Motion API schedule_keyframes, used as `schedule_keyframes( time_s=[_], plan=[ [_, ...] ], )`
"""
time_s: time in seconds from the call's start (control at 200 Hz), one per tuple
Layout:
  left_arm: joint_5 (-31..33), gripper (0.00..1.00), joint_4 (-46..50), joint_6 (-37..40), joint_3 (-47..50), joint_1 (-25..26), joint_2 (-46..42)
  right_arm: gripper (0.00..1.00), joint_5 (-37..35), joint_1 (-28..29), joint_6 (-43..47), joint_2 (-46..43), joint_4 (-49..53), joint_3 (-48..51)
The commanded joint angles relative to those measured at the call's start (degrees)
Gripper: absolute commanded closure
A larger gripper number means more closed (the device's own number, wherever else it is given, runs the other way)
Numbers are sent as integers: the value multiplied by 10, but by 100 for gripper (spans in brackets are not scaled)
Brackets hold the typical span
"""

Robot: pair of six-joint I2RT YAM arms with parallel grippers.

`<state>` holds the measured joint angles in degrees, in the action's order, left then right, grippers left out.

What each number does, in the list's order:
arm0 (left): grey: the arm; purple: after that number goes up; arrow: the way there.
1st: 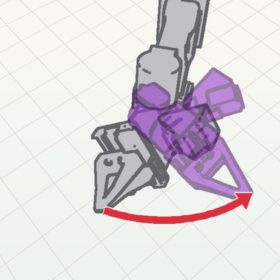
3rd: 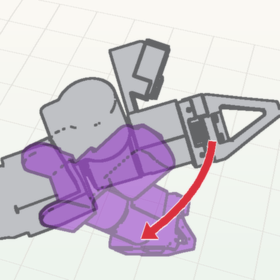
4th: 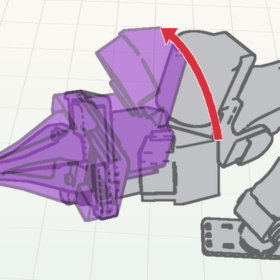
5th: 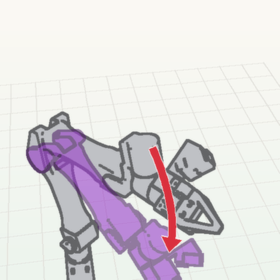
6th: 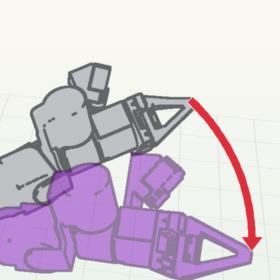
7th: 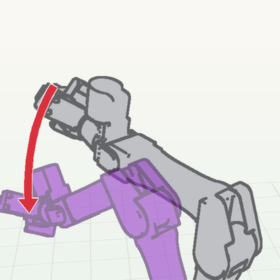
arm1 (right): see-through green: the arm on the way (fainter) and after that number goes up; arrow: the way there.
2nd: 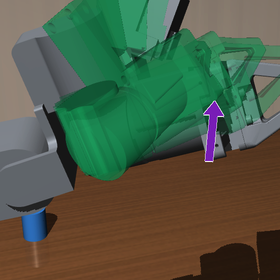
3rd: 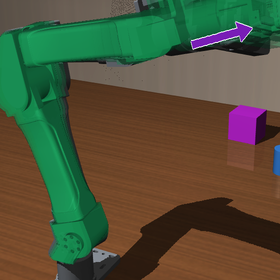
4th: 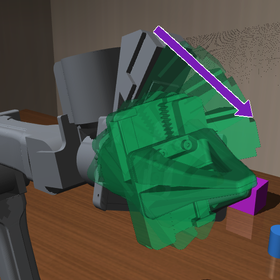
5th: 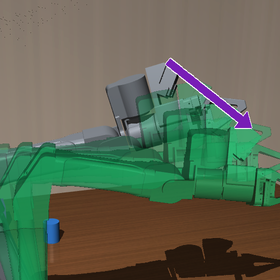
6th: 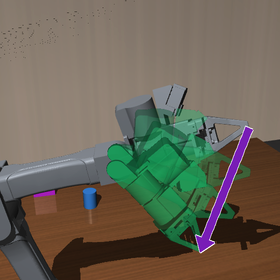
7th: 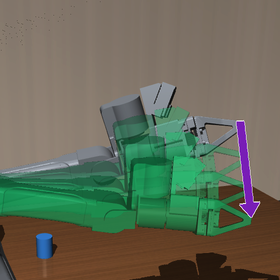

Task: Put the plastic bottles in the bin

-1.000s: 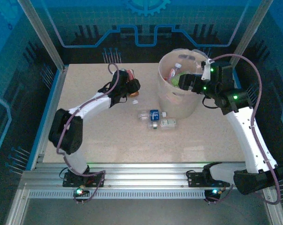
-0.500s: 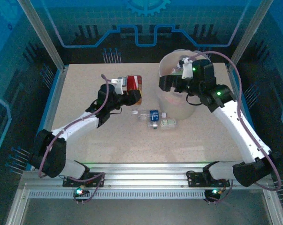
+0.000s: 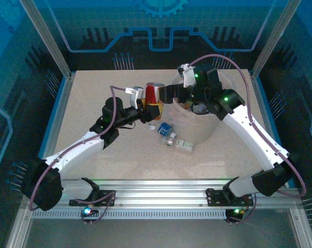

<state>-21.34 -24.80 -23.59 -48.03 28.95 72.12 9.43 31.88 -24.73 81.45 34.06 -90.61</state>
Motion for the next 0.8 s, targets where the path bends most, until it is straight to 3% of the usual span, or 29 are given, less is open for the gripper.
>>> schedule_keyframes(
  time_s=[0.0, 0.24, 0.48, 0.795],
  plan=[
    [-5, 57, -29, 14, 6, 8, -19, 0, -21, 10, 10, -3, 56, -13],
    [-2, 56, -29, 23, -5, 28, -15, 0, -39, 11, 24, -22, 80, -34],
    [-2, 56, -49, 18, -22, 50, -8, 0, 33, 13, 10, -41, 51, -27],
    [-6, 56, -113, -35, -29, 62, -3, 0, 65, 20, -13, -73, 9, 3]
  ],
)
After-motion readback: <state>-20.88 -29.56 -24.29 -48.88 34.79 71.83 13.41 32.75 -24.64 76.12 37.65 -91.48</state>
